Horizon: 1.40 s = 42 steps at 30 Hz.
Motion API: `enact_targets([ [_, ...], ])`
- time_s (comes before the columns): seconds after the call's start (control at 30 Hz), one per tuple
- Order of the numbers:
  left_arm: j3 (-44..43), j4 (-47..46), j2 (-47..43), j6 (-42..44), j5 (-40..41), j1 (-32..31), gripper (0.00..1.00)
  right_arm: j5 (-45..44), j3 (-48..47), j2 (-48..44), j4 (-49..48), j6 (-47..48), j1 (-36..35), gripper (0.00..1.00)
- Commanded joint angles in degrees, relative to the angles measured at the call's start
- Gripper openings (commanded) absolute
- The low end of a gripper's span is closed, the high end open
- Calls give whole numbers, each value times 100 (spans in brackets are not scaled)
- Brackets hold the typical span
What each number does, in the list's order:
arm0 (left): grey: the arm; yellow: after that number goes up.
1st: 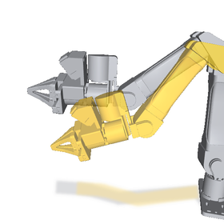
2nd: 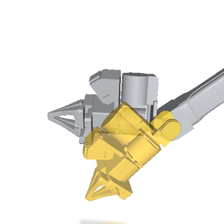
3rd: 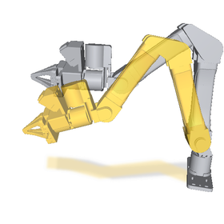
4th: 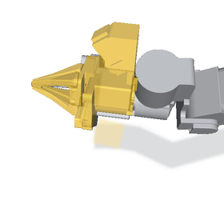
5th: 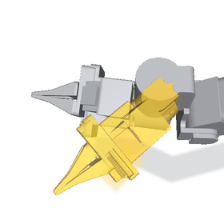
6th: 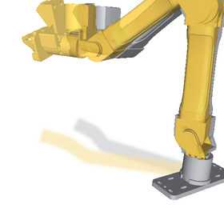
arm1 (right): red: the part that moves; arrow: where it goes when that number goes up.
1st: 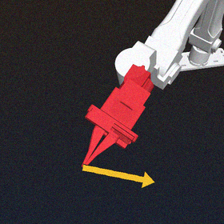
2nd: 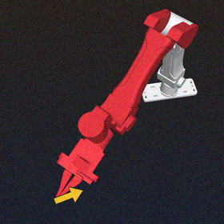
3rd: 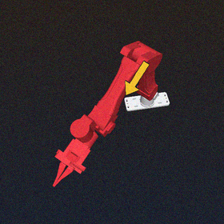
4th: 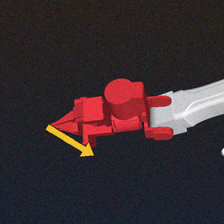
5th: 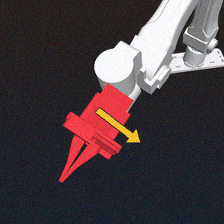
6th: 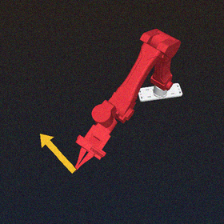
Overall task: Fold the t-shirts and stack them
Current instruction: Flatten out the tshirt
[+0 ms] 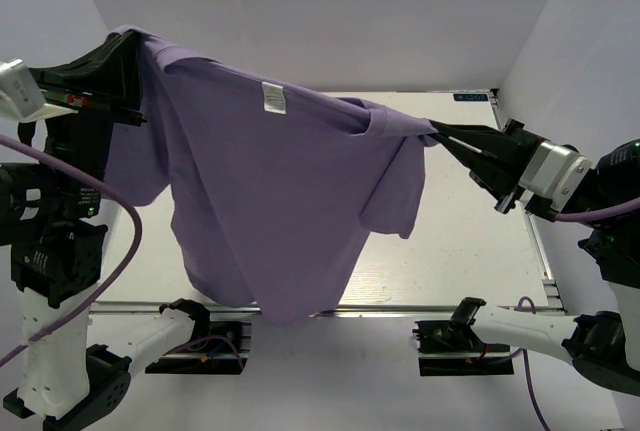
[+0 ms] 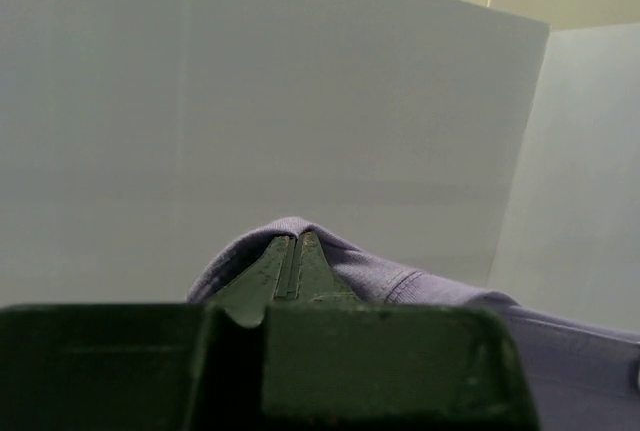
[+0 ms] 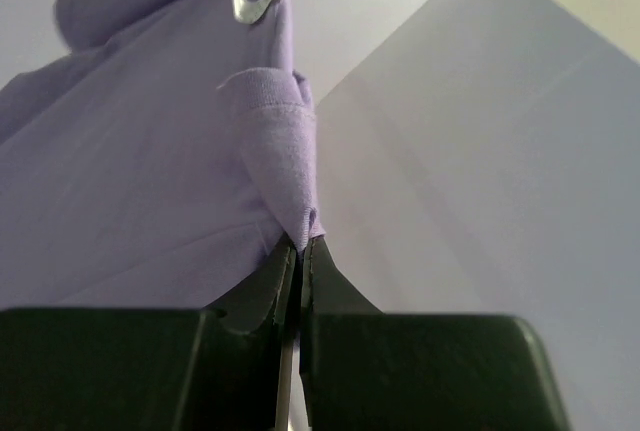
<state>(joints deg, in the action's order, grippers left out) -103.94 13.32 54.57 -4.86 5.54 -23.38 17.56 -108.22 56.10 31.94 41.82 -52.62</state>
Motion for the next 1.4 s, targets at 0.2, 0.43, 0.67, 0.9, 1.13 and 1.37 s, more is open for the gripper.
enact_targets([
  [0.2, 225, -259, 185, 538, 816, 52, 0, -1726, 301, 67, -1690, 606, 6, 0],
  [0.43, 576, -848, 748, 987, 1615, 52, 0, -3476, 723, 692, -2631, 1425, 6, 0],
  [0.67, 604, -1359, 1503, 1269, 1932, 52, 0, -4384, 1304, 1236, -4863, 2470, 146, 0],
  [0.9, 243, -2043, 2469, 1733, 2547, 52, 0, -4350, 936, 2422, -5742, 2533, 927, 0],
  [1.13, -1257, -3054, 4033, 2498, 3137, 105, 0, -4279, -484, 4030, -7208, 2708, 1860, 0],
  [1.37, -3114, -3863, 5319, 2694, 2594, 210, 0, -3427, -1727, 5113, -8000, 1306, 2817, 0],
])
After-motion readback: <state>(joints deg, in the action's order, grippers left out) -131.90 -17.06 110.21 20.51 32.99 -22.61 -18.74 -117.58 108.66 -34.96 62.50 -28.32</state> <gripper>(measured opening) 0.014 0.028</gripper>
